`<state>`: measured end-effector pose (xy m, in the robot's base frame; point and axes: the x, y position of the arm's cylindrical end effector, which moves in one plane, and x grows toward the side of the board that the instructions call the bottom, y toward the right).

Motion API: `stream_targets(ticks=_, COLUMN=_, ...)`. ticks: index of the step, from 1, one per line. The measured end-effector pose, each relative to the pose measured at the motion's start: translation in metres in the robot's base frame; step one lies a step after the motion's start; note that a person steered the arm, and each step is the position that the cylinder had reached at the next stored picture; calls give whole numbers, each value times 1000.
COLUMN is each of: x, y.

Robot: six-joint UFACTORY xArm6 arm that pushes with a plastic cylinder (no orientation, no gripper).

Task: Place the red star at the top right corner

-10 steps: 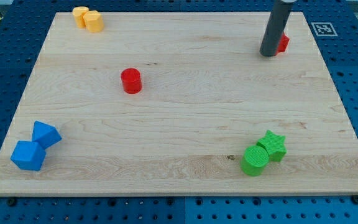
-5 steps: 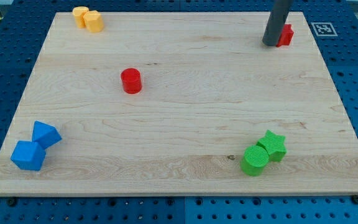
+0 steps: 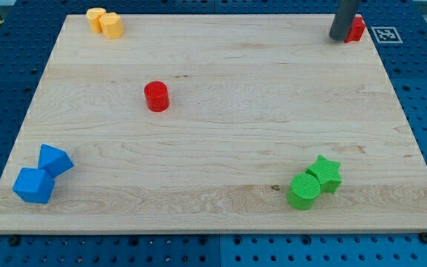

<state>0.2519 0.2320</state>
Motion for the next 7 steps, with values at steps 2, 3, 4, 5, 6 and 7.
stream_targets(ticks=2, x=20, y=-1)
stream_targets(ticks=3, x=38, y=7)
stream_targets(ticks=4, x=28, y=36)
stream_targets(ticks=5, x=19, y=40)
stream_targets(ticks=6, x=8, y=40)
stream_targets(ticks=7, x=1, y=40)
